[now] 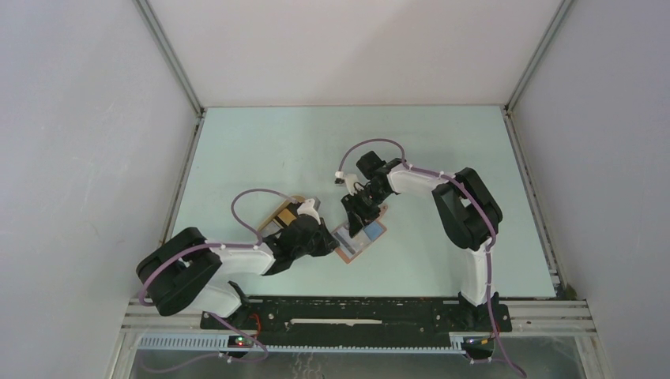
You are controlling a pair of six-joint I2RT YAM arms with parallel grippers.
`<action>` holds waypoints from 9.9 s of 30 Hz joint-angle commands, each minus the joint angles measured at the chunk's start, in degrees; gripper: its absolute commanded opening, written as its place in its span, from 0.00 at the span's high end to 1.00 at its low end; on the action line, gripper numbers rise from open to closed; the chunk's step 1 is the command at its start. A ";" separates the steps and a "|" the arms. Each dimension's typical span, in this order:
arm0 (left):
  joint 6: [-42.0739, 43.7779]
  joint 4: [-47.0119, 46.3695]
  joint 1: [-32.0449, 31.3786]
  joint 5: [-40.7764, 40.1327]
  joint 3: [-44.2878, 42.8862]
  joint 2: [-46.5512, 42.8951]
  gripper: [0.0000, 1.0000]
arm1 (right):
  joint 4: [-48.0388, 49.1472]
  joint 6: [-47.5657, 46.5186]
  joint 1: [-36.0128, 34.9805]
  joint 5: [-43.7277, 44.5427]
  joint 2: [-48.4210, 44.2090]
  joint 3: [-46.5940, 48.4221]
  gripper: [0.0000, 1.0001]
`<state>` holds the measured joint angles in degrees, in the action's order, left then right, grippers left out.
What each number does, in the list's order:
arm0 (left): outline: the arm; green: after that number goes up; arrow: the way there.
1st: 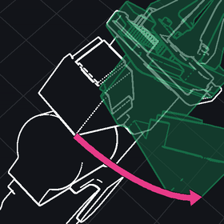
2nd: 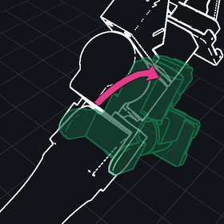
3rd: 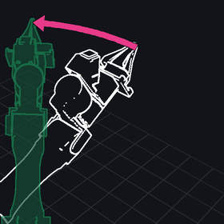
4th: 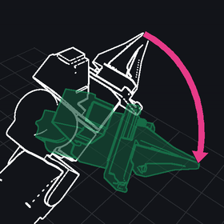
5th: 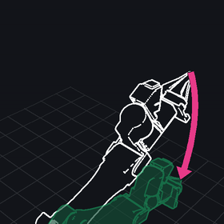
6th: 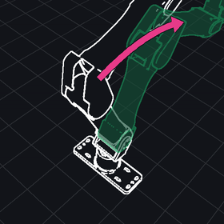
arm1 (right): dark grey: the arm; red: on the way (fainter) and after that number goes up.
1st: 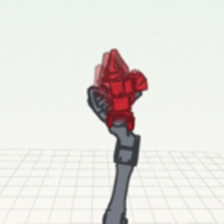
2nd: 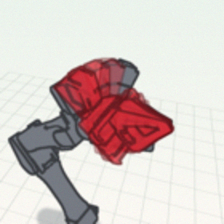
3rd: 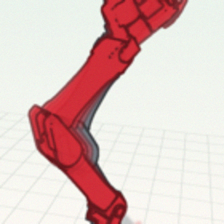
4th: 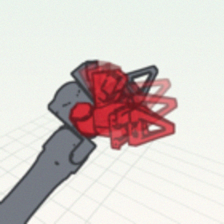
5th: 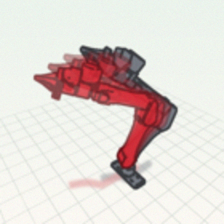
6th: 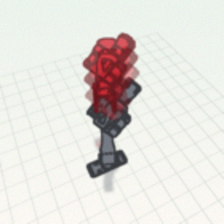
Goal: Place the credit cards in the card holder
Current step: Insert the credit card into the card holder, then pick up the credit card from the storage box.
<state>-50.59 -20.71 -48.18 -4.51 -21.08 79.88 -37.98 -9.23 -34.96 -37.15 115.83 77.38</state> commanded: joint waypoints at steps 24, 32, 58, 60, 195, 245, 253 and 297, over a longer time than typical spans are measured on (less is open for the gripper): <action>0.49 1.29 0.40 -0.95 -2.03 1.14 0.99 | -4.30 -6.05 1.56 3.66 -1.68 1.14 0.42; 0.55 1.31 0.39 -0.91 -2.12 1.33 0.99 | -4.43 -5.80 2.59 4.07 -1.80 1.38 0.47; 0.75 0.42 0.30 -0.70 -1.77 0.99 0.99 | -3.40 -4.82 -2.69 4.32 0.54 1.73 0.69; 0.75 0.26 0.33 -0.74 -1.57 0.91 0.99 | -3.48 -5.06 -3.02 3.92 0.55 1.72 0.69; 32.63 39.00 6.78 -29.58 -17.57 -28.36 0.00 | -13.02 -22.04 7.31 -20.20 -29.46 2.01 0.39; 15.27 27.47 28.68 -12.40 -2.49 -39.83 0.39 | -6.04 -8.82 3.88 -14.60 -14.27 16.41 0.42; 9.40 22.21 38.88 -3.12 6.40 -48.80 0.36 | -6.46 -5.62 -2.88 -11.43 -2.90 31.09 0.42; 3.72 24.97 38.96 -1.76 15.87 -59.63 0.40 | -10.87 9.33 -16.02 5.60 27.46 55.70 0.43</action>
<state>-46.57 6.57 -9.65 -7.27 -6.33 20.27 -47.35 0.47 -50.74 -32.56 144.44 130.93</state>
